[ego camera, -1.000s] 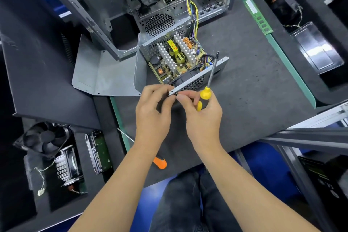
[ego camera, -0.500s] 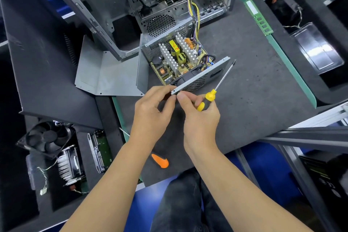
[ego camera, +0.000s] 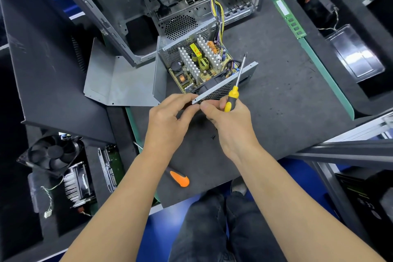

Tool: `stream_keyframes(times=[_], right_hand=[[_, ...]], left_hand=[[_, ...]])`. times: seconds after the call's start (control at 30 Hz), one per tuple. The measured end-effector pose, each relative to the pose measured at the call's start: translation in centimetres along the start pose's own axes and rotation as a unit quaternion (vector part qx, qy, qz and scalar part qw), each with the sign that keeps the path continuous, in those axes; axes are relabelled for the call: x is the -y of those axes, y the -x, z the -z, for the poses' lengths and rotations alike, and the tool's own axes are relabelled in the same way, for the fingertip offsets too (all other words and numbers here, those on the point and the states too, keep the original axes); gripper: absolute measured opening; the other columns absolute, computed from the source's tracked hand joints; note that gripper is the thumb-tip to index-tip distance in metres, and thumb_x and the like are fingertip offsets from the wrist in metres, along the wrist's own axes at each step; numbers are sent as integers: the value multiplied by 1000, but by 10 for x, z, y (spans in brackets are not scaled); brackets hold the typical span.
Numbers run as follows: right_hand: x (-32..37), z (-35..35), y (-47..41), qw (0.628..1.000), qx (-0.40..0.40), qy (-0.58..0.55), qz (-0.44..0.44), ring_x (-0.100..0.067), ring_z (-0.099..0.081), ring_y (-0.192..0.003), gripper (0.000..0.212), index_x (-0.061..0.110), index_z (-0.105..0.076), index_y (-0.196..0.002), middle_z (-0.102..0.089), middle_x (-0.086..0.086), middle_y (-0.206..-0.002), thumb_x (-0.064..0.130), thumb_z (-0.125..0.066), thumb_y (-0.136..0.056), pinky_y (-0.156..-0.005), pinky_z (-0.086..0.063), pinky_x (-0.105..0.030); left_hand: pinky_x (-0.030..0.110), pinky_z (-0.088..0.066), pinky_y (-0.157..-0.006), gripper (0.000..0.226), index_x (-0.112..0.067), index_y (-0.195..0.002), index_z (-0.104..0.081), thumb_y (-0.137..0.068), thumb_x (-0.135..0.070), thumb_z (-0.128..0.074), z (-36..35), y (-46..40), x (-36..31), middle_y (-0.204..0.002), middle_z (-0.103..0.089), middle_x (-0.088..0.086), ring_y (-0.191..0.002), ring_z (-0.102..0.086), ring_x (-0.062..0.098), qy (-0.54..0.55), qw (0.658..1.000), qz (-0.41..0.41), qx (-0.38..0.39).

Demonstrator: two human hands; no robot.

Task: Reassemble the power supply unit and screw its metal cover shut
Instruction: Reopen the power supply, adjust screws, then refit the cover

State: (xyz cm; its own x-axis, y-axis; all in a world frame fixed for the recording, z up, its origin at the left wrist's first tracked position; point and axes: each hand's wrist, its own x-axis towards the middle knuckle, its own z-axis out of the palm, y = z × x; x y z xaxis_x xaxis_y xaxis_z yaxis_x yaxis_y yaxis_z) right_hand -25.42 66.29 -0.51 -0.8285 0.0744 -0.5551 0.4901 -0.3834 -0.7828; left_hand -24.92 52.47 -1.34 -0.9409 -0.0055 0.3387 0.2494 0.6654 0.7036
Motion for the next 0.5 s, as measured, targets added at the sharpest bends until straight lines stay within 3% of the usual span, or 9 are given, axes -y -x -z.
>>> stream_keyframes(times=[0.07,0.2,0.37,0.43,0.5], right_hand=[[1,2,-3,1000,7,16,3,-23,-68,-86,41,18,-41,-74,-71,-6,-80,-2,-77,-78,-97,-52,-49],[3,4,-5,998,13,50,27,-16,-68,-81,40,19,-45,-70,-72,-2,-78,-3,-77,-77,-90,-53,-38],[9,6,-5,993,25,101,61,-23,-67,-87,47,39,-63,-53,-72,-16,-93,3,-79,-77,-83,-54,-31],[8,8,-7,991,33,110,65,-27,-69,-90,35,31,-62,-61,-73,-11,-90,6,-80,-78,-81,-54,-31],[5,11,-8,989,26,126,77,-26,-67,-76,31,20,-51,-70,-70,0,-75,17,-80,-79,-74,-56,-34]], left_hand=[[19,-53,-78,17,-1,-102,-76,-85,-3,-75,1,0,-1,-95,-73,9,-83,-66,15,0,1000,1,2],[22,-54,-81,18,-2,-103,-76,-86,-3,-75,3,1,-4,-96,-74,7,-84,-68,17,12,1000,10,6],[28,-57,-81,18,-3,-101,-77,-84,-3,-74,1,0,-3,-94,-73,5,-83,-68,17,33,999,31,5],[30,-57,-81,18,-3,-101,-77,-84,-3,-74,1,1,-3,-94,-73,5,-83,-69,18,43,998,38,4],[29,-58,-81,18,-4,-101,-76,-84,-2,-74,0,1,-3,-95,-73,4,-83,-70,17,48,998,44,3]])
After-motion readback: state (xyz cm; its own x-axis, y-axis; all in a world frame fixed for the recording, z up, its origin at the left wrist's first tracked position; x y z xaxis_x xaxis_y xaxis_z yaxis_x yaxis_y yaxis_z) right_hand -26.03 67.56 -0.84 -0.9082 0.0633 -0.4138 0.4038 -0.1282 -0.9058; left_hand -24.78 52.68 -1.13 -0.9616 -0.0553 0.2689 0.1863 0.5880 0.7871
